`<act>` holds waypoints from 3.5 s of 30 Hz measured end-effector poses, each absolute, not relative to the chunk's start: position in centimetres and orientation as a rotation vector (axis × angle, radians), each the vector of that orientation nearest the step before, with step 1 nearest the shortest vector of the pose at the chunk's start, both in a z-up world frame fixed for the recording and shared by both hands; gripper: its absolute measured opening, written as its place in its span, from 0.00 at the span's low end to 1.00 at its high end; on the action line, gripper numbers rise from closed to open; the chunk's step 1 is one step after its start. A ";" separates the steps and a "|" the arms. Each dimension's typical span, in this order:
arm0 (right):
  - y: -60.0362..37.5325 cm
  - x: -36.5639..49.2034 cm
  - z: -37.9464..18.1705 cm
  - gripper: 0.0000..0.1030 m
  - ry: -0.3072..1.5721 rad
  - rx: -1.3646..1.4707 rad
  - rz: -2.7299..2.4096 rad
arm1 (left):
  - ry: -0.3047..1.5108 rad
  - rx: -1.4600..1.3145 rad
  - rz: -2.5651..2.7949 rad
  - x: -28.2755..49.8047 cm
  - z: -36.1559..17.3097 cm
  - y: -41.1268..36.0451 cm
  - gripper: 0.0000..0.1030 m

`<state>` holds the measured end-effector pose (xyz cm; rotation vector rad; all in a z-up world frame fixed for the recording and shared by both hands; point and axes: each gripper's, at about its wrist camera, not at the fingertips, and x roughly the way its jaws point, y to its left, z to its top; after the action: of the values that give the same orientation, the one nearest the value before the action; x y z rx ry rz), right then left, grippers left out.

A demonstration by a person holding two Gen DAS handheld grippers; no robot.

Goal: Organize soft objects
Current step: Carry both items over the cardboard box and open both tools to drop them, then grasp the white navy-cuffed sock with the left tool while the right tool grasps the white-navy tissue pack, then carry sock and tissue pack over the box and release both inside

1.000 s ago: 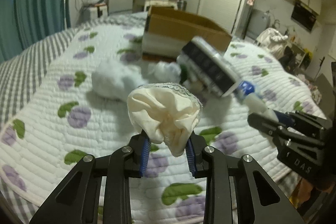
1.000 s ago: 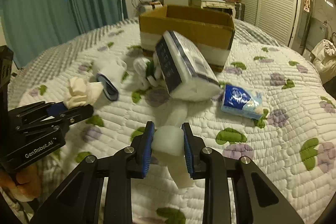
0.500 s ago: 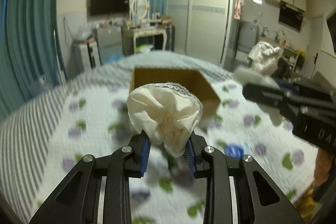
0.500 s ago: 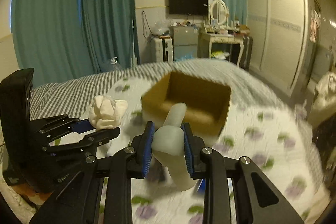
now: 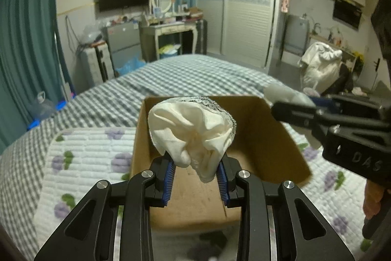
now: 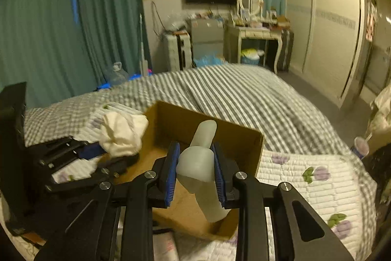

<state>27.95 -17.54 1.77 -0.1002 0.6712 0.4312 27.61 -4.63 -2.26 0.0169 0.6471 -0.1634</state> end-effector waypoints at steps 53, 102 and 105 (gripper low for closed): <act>-13.3 12.9 -10.7 0.99 0.833 -0.371 0.326 | 0.808 -0.029 -0.010 11.8 -11.3 2.7 0.92; -18.8 6.9 2.4 0.51 0.593 -0.120 0.414 | 0.601 -0.078 -0.226 8.4 1.8 -1.2 0.08; -19.1 8.1 5.2 0.51 0.539 -0.122 0.405 | 0.550 -0.060 -0.235 10.2 4.5 -2.3 0.08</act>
<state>8.11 -19.08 5.22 -0.1223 0.5393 0.4047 10.22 -2.30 4.50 -0.0595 0.5497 -0.2353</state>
